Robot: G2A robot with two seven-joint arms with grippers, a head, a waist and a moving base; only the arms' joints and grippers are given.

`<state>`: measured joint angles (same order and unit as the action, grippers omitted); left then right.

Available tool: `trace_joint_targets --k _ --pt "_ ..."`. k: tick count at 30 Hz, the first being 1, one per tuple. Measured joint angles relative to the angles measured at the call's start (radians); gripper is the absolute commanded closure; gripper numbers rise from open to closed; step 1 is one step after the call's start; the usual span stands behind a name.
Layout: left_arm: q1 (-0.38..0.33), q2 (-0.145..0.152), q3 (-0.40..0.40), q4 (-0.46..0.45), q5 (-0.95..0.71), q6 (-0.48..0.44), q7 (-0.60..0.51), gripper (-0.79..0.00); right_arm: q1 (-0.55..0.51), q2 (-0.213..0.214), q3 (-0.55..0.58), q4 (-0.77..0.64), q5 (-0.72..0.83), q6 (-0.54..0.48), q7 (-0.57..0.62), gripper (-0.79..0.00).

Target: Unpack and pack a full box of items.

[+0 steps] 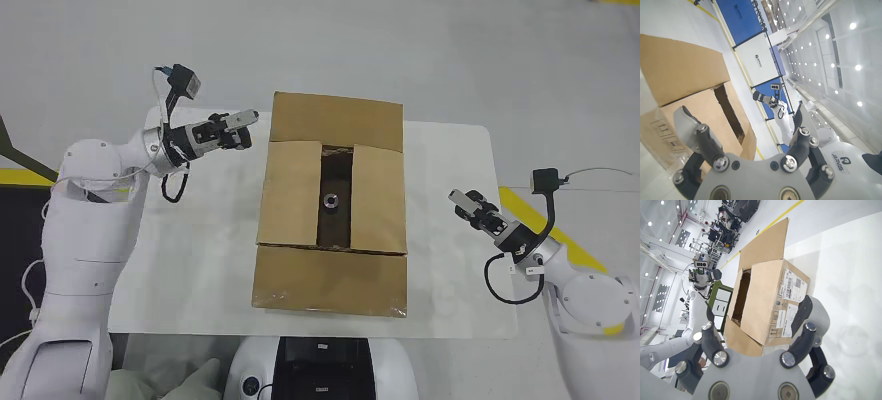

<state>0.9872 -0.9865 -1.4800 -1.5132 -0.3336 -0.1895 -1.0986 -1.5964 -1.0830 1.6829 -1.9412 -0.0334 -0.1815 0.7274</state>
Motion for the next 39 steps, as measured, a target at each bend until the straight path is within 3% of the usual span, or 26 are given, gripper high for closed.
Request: trace_joint_targets --k 15,33,39 --pt "0.025 0.035 -0.141 0.059 0.031 0.003 -0.023 -0.785 0.0 0.0 0.0 0.0 0.0 0.0 0.0 -0.785" --pt "0.026 0.037 -0.144 0.059 0.029 0.005 -0.022 -0.785 -0.002 -0.001 0.001 0.004 0.008 0.005 -0.007 -0.785" --pt "0.026 0.037 -0.144 0.059 0.029 0.005 -0.022 -0.785 -0.036 0.002 0.019 0.009 0.182 0.035 0.083 -0.785"
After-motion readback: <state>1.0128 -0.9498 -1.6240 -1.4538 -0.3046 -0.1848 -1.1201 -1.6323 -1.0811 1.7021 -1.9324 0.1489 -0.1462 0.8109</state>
